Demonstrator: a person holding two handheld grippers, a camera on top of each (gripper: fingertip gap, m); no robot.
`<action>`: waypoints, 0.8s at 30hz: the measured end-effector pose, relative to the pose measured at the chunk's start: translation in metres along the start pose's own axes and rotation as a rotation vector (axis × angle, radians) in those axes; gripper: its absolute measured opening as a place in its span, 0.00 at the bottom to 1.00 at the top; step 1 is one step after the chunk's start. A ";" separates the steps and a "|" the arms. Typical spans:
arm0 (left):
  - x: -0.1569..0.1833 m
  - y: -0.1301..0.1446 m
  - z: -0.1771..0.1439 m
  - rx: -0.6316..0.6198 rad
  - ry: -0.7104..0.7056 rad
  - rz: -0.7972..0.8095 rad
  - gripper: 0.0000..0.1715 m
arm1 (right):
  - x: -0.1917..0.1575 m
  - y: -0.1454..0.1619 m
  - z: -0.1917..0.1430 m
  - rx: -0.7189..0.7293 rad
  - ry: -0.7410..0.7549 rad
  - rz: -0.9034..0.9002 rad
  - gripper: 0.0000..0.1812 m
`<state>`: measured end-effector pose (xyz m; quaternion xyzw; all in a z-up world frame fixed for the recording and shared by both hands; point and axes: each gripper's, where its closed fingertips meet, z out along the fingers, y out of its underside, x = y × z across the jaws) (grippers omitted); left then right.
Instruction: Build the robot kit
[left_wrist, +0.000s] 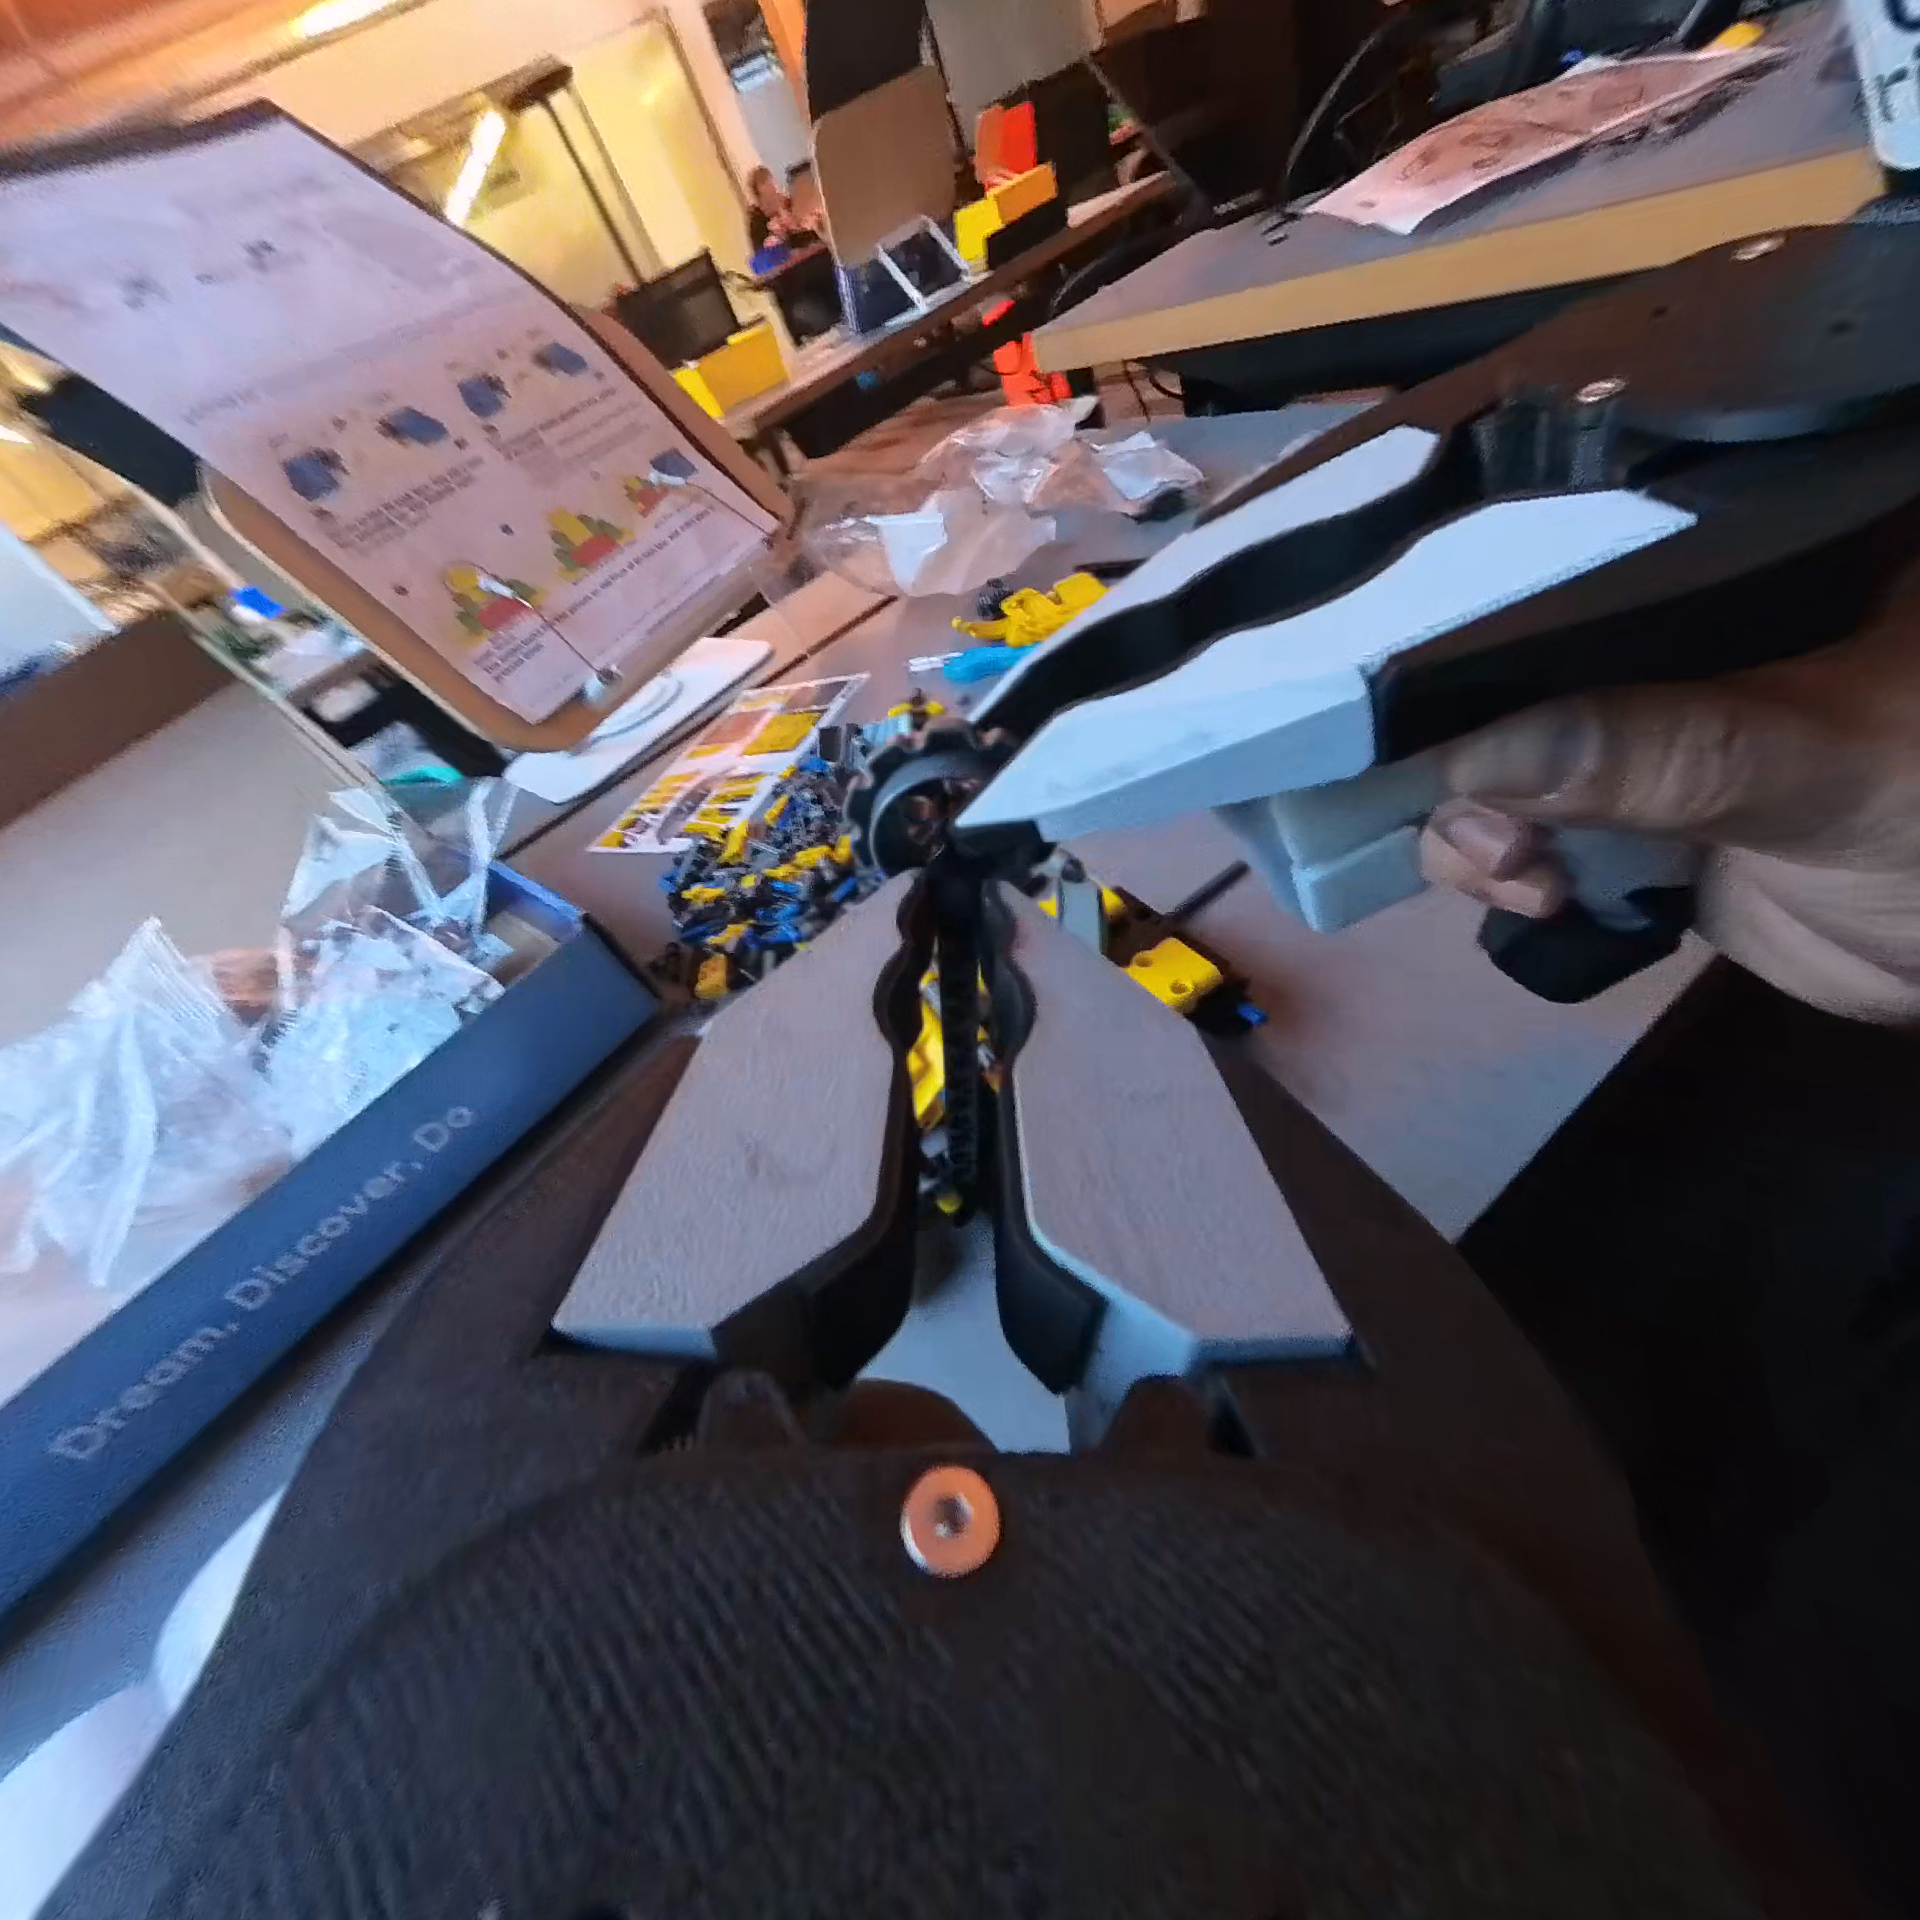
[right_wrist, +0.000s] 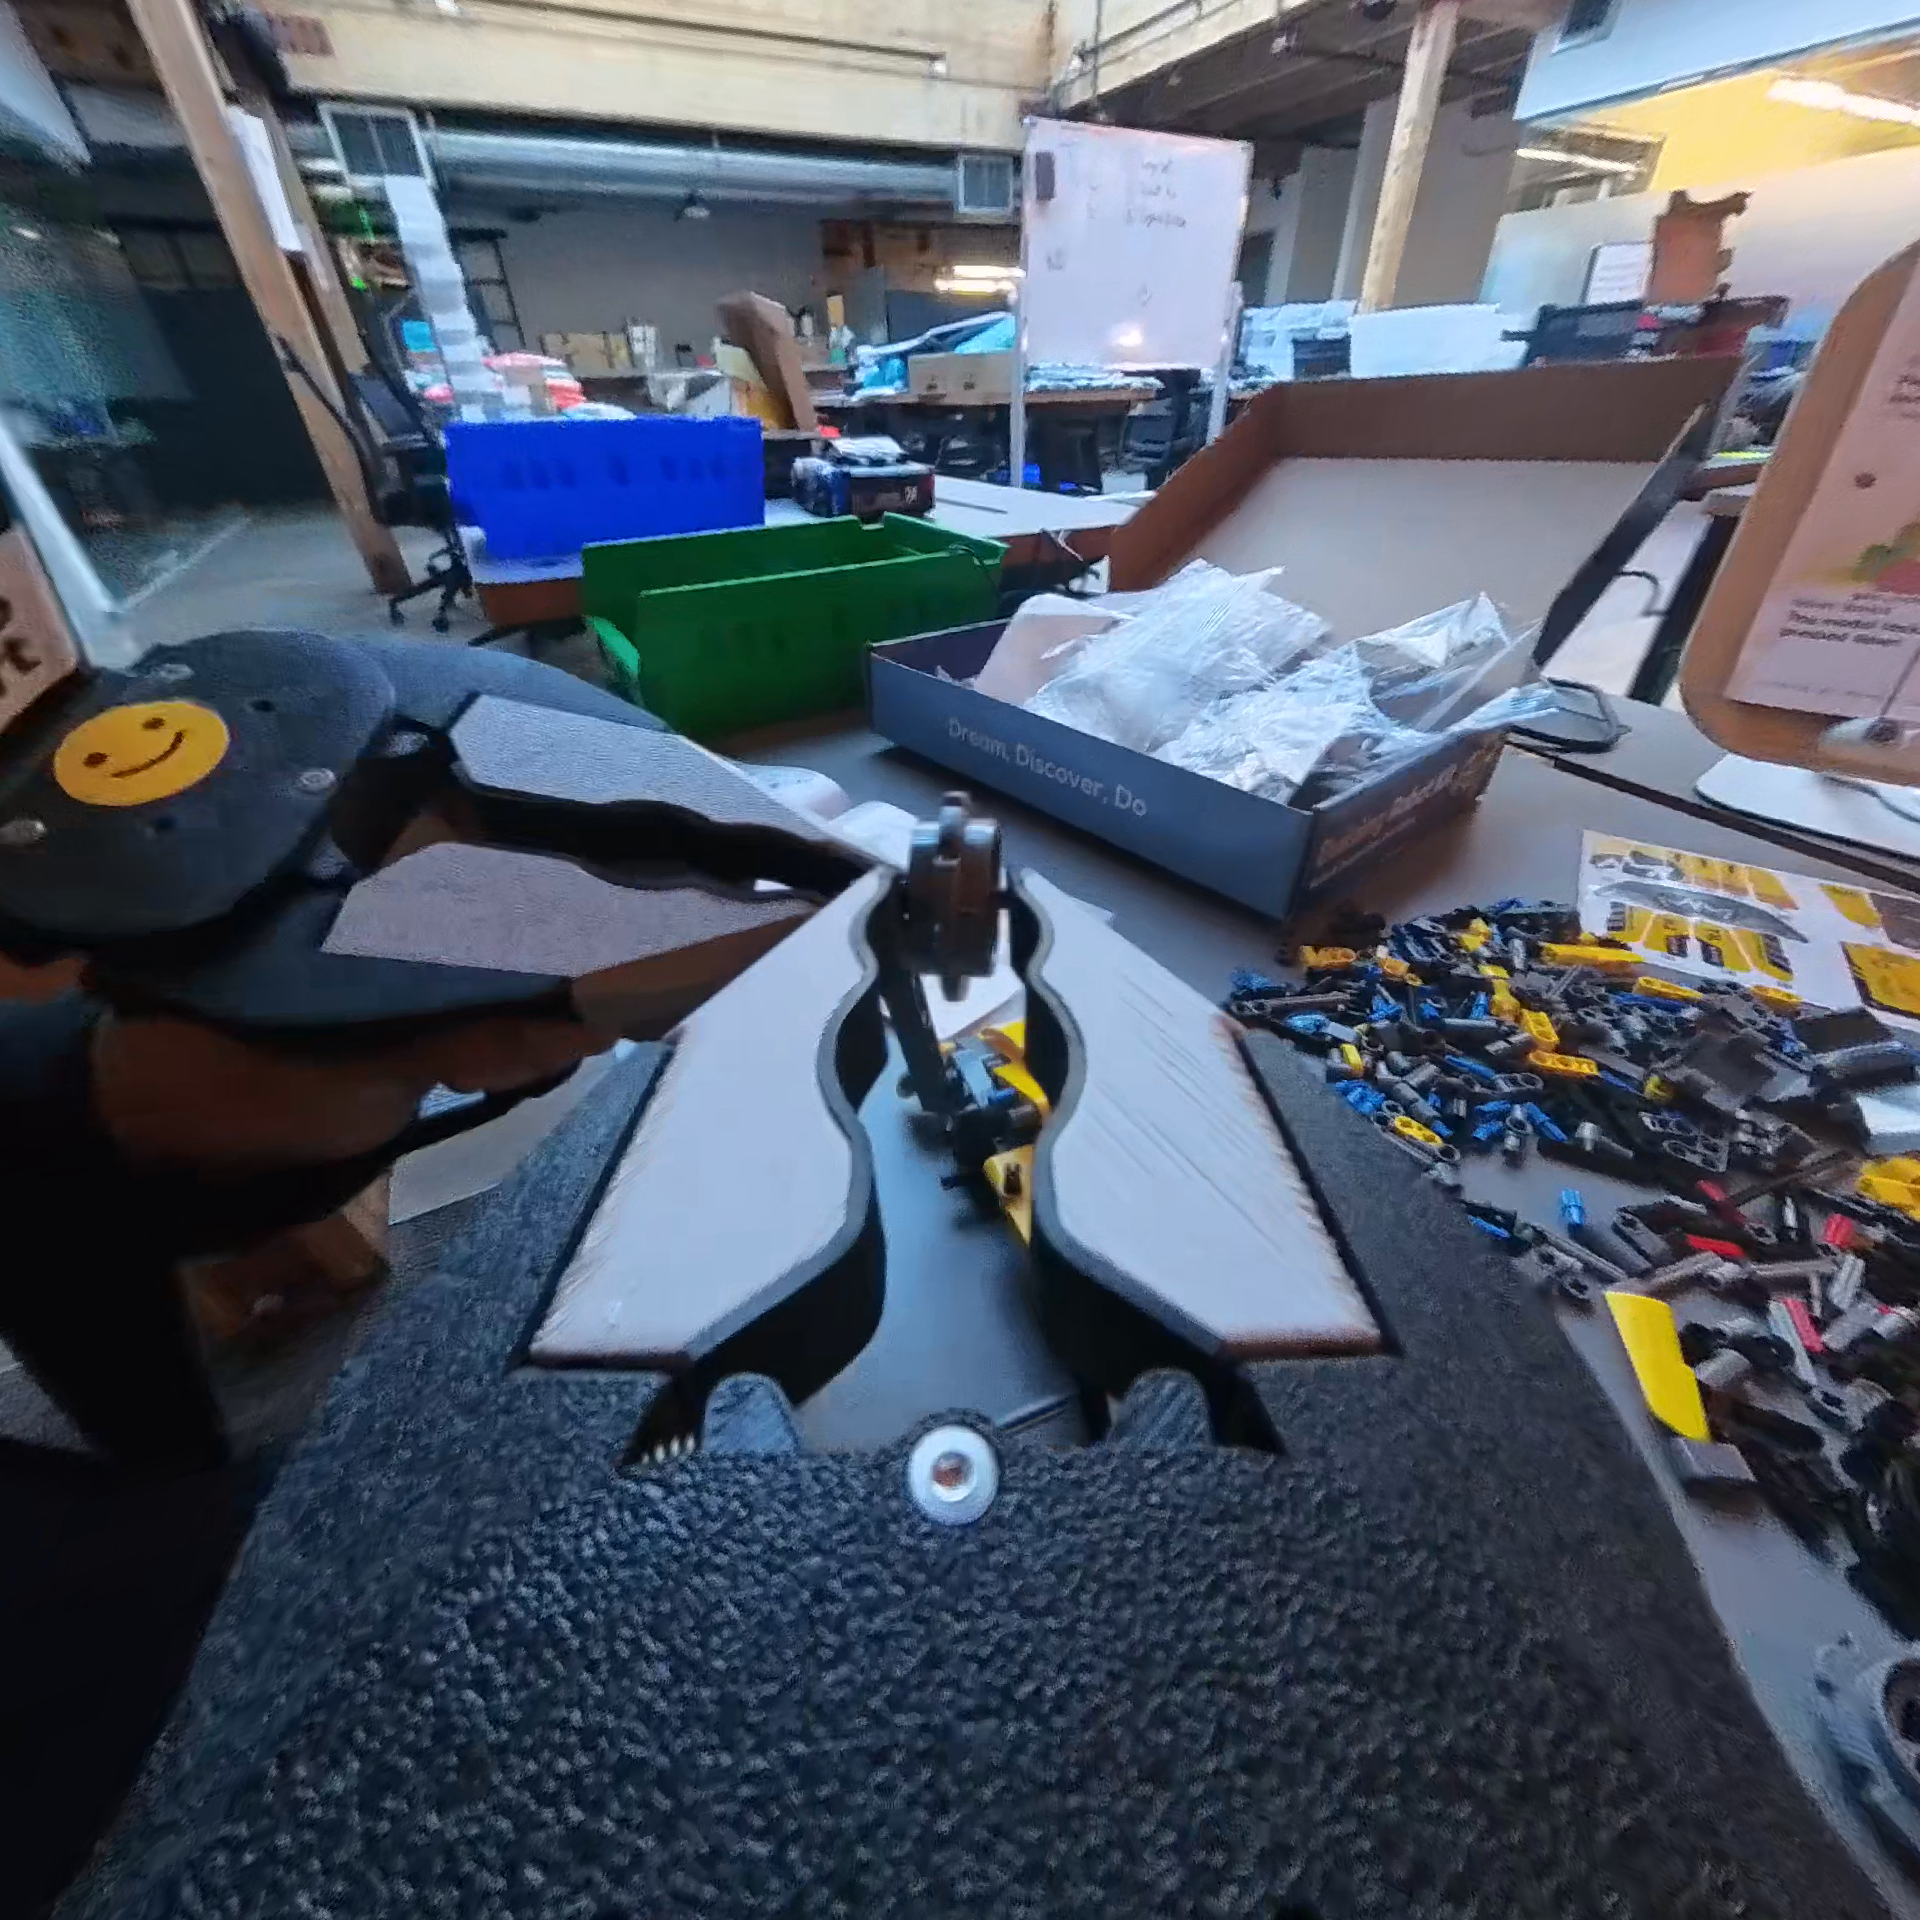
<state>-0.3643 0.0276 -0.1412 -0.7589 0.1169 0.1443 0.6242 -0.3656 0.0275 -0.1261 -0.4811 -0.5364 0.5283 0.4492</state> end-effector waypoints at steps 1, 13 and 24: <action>-0.001 -0.002 0.000 0.005 -0.025 0.028 0.03 | -0.001 -0.001 0.001 0.002 -0.004 -0.013 0.08; -0.026 -0.014 0.004 0.116 -0.152 -0.027 0.03 | 0.023 -0.013 0.028 -0.089 0.106 -0.188 0.04; -0.048 -0.026 -0.011 0.335 0.072 -0.501 0.02 | 0.002 -0.043 0.013 0.096 -0.220 0.124 0.25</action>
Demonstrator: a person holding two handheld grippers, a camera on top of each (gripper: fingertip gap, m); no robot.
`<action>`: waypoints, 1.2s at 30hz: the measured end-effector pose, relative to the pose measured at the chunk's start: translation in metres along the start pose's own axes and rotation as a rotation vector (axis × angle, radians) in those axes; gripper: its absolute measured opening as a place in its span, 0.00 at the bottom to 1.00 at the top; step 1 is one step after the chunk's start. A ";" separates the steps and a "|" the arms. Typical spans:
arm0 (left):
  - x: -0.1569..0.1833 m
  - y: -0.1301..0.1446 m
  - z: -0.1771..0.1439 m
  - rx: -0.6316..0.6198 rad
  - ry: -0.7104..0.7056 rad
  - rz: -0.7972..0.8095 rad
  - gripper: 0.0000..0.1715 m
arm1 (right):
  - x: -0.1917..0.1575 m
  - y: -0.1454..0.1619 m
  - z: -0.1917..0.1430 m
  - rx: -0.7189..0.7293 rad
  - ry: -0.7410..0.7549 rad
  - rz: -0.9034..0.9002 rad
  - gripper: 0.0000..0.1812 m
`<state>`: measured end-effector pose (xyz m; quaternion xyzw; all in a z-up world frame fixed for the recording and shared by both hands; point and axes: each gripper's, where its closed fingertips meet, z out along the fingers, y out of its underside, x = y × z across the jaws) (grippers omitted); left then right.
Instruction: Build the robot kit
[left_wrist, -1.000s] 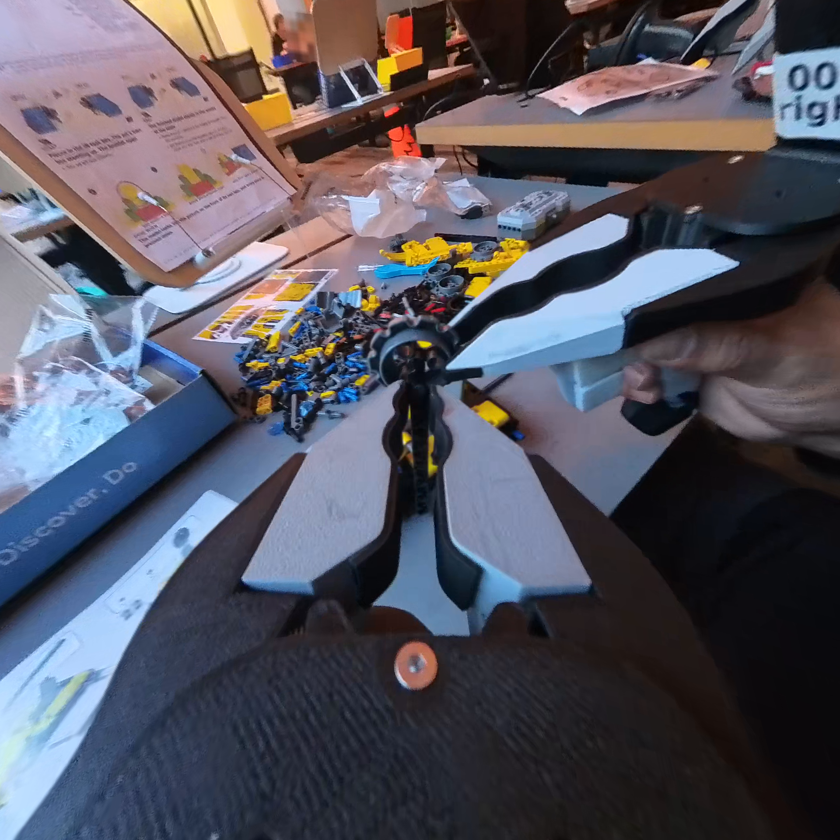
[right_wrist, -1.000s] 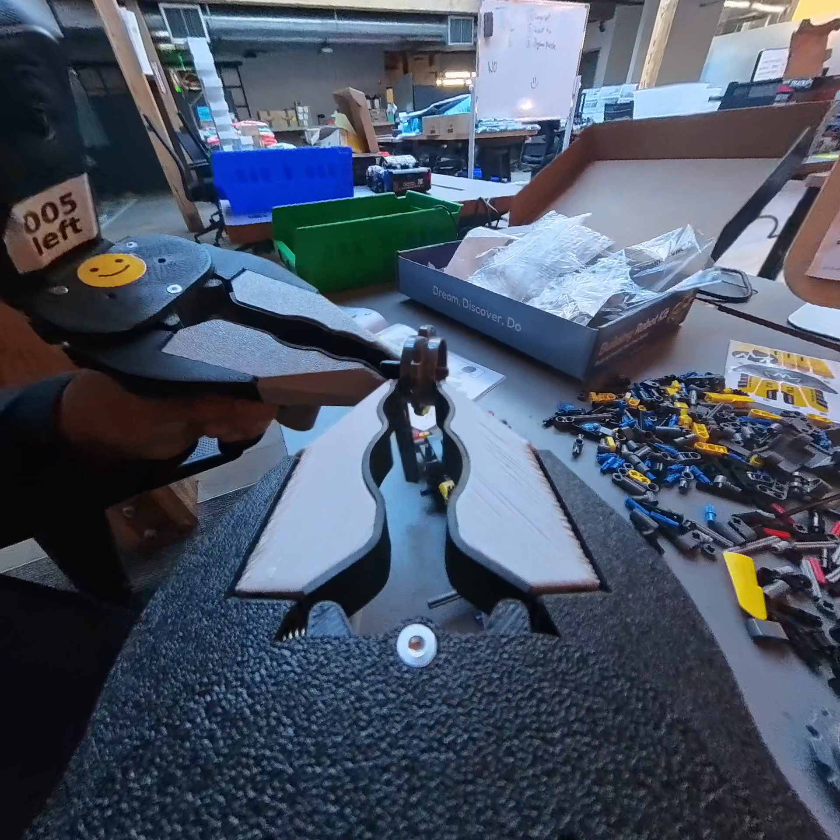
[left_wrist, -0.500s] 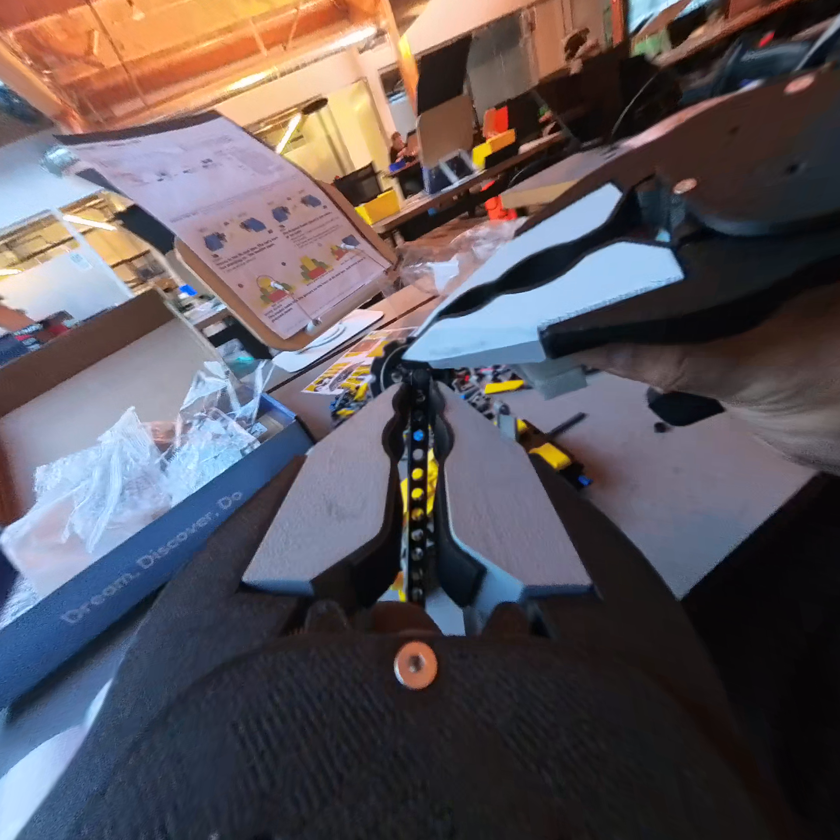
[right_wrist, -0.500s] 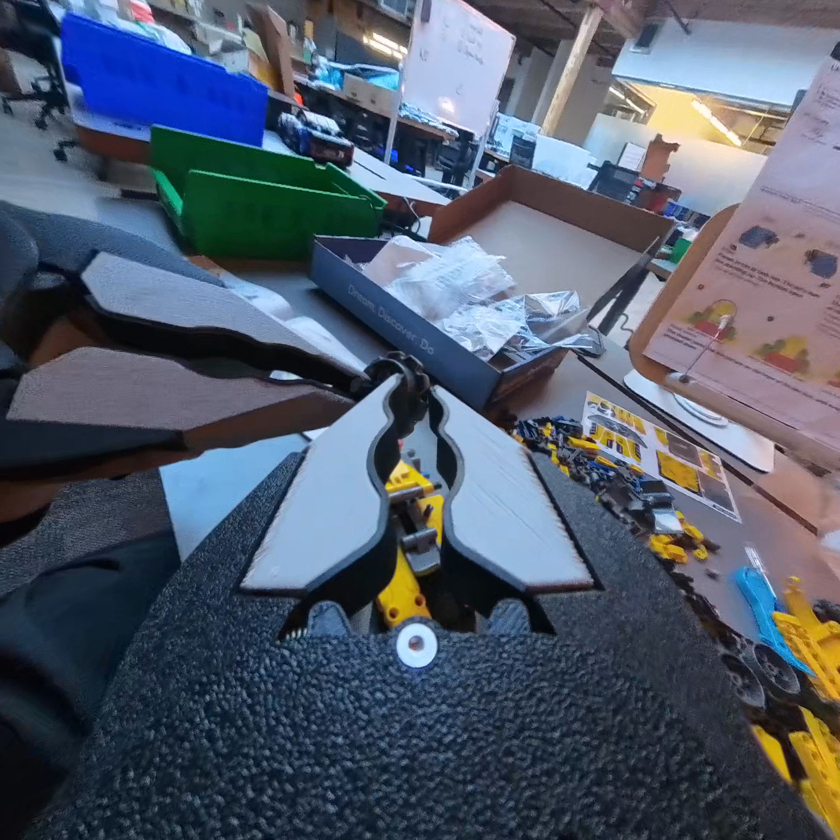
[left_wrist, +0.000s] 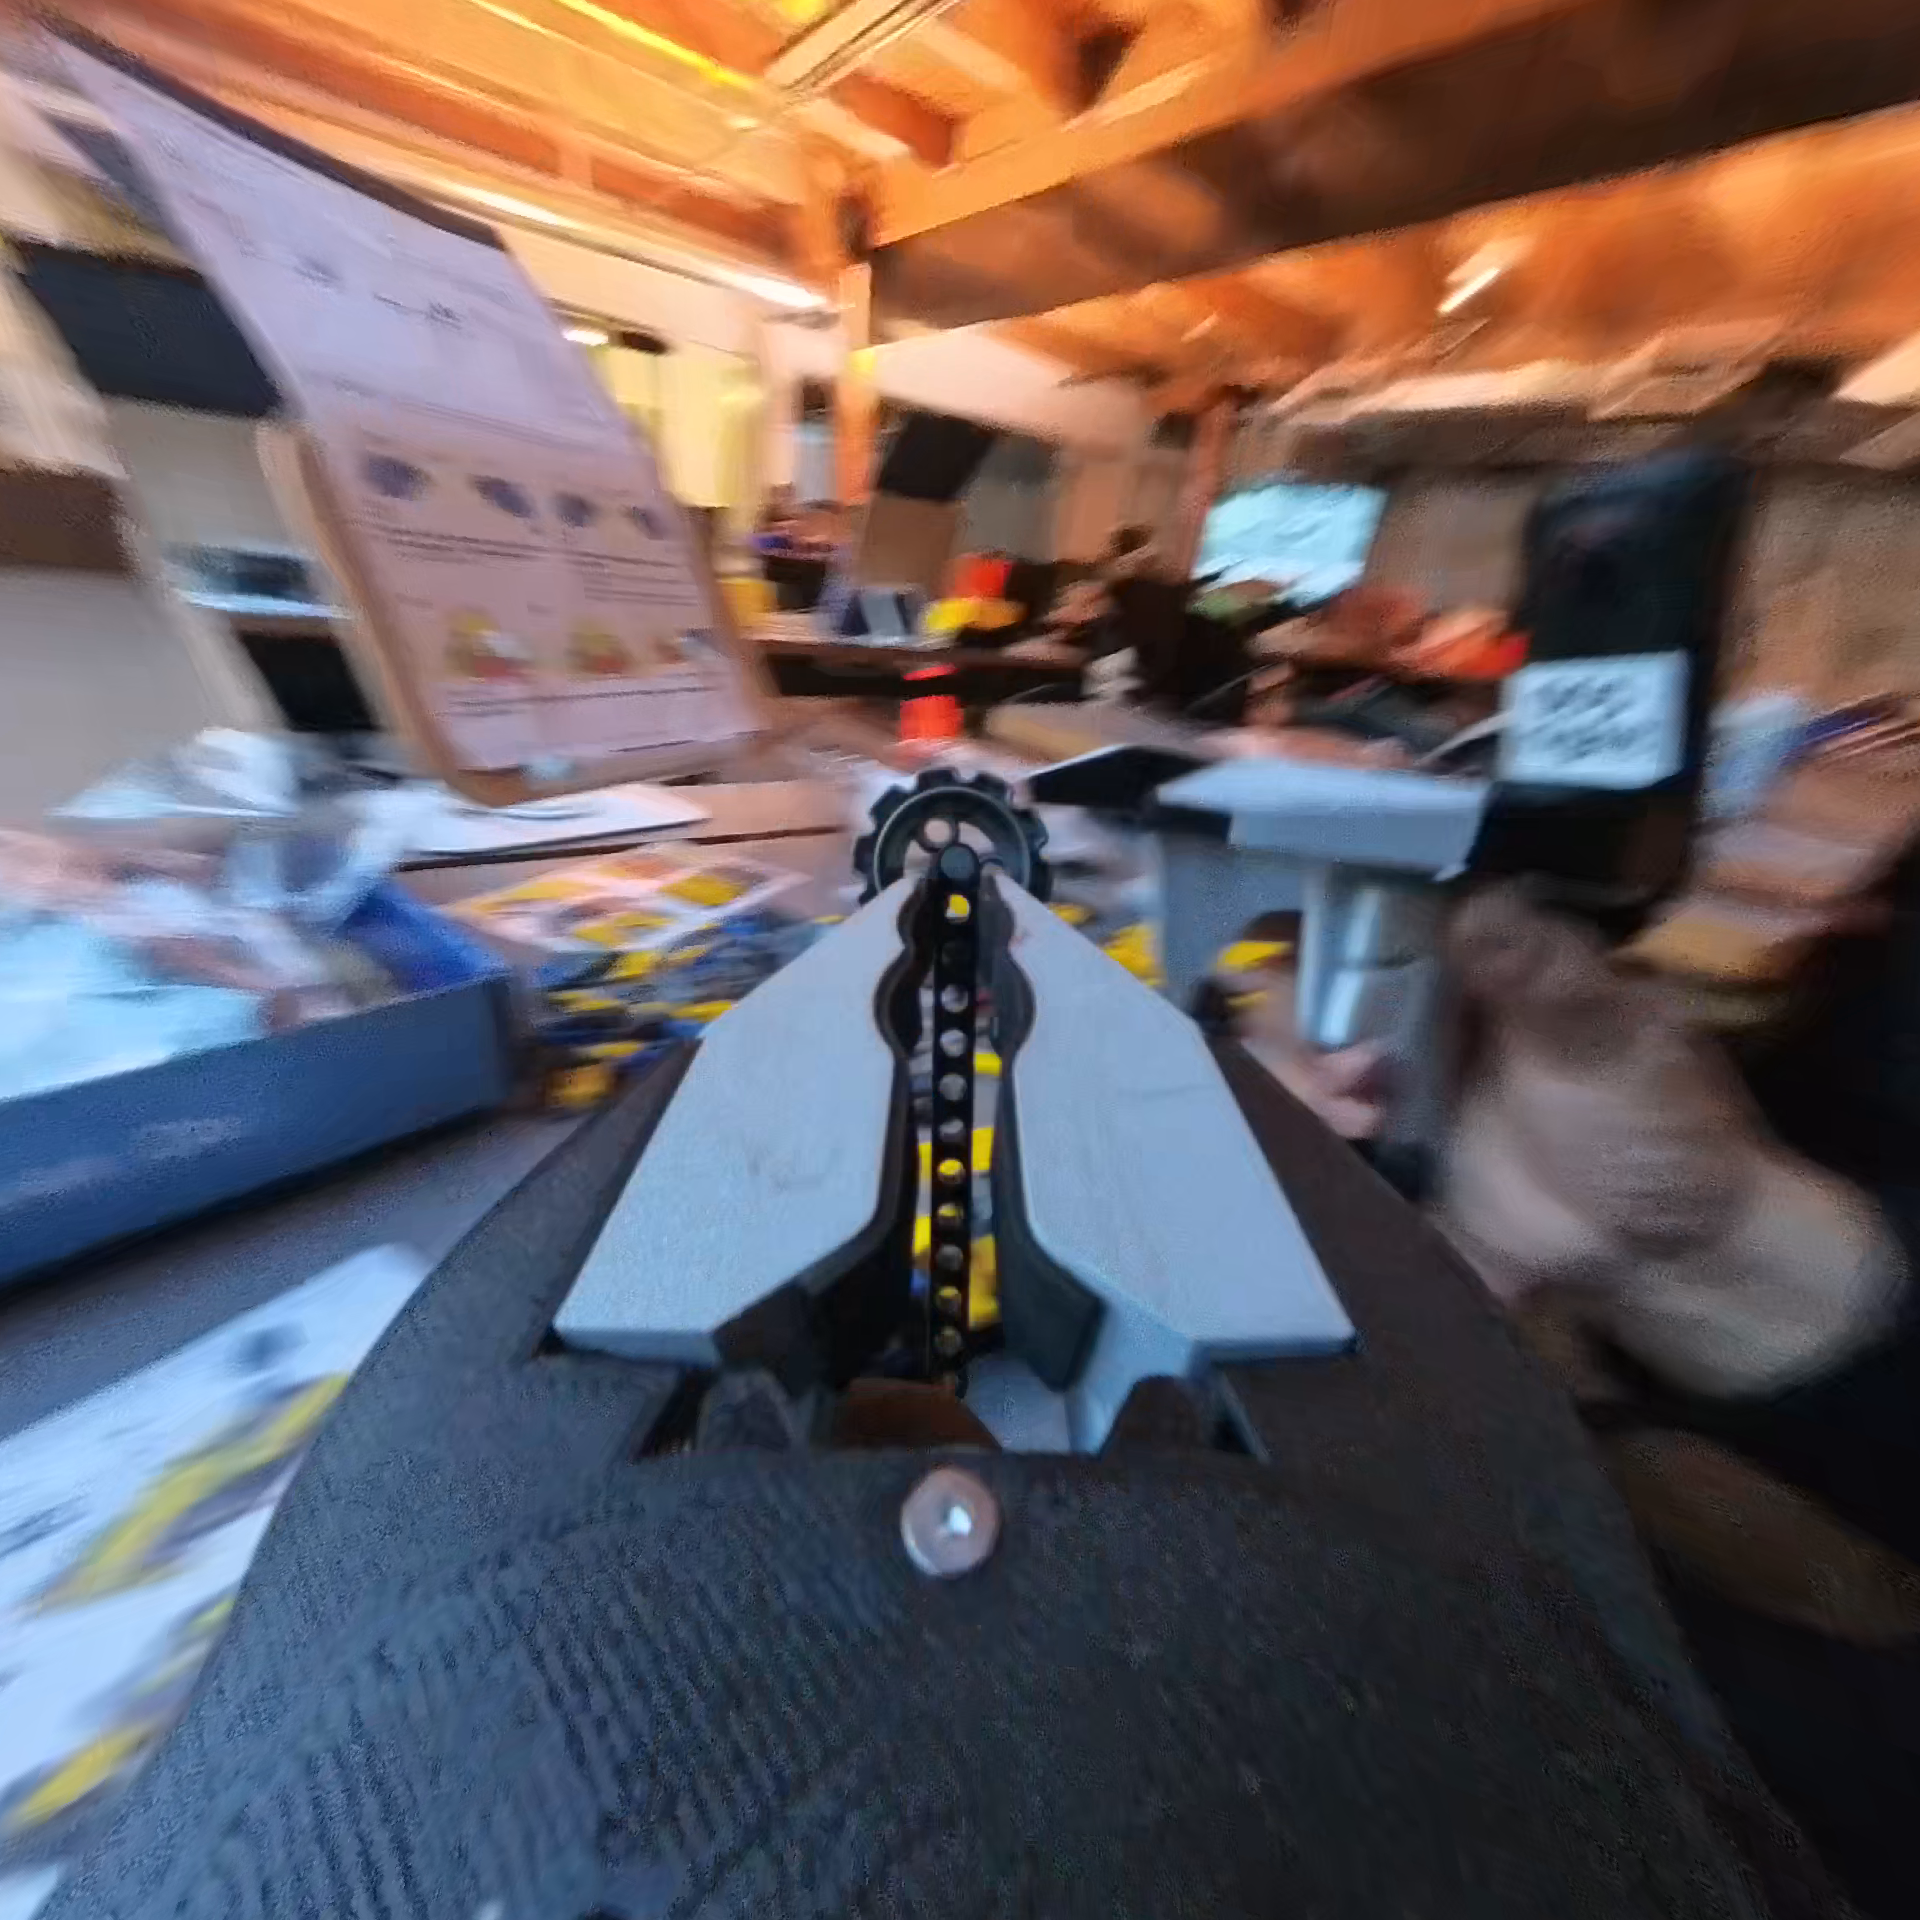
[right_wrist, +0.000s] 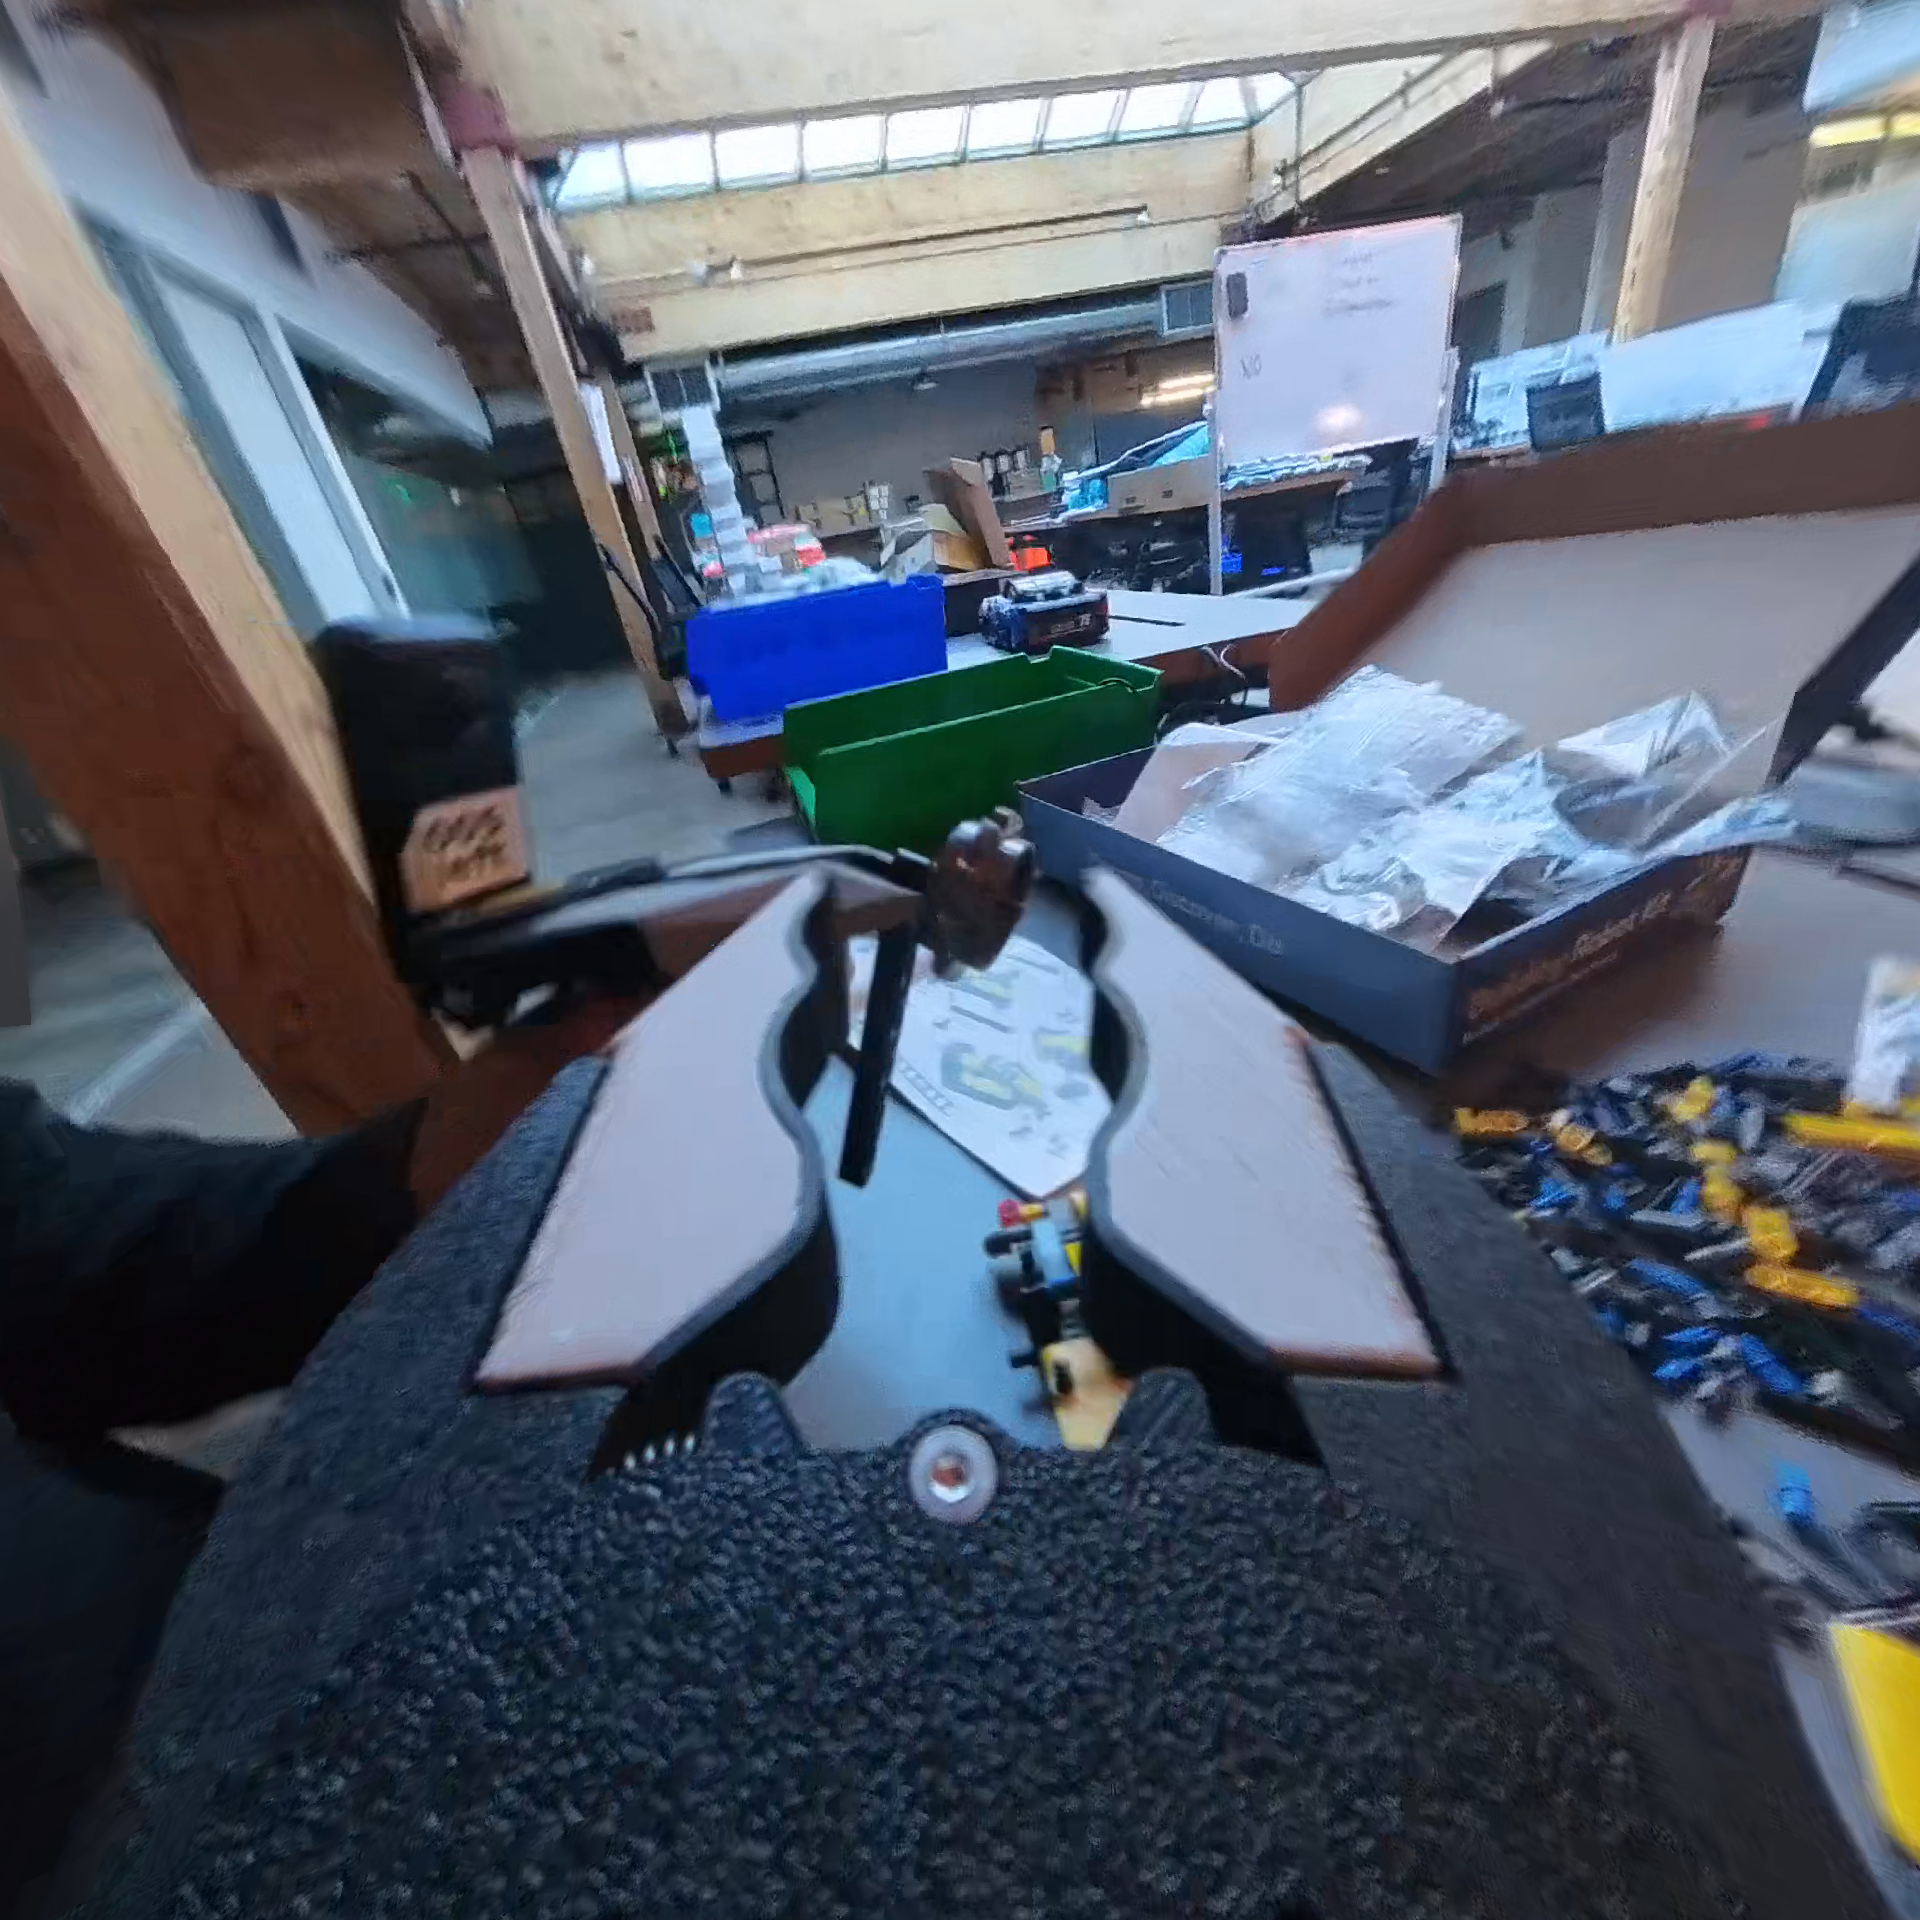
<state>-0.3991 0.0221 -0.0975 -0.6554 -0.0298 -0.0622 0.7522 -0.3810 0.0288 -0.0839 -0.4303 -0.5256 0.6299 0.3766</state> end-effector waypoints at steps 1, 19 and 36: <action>0.008 -0.006 -0.001 0.032 0.113 -0.113 0.02 | -0.008 0.002 -0.001 -0.035 -0.043 -0.070 0.29; 0.050 0.010 -0.016 -0.058 0.619 -0.471 0.03 | -0.033 0.023 -0.008 -0.224 -0.205 -0.316 0.22; 0.059 0.036 -0.006 -0.133 0.543 -0.298 0.02 | -0.016 0.058 -0.024 -0.398 -0.300 -0.240 0.24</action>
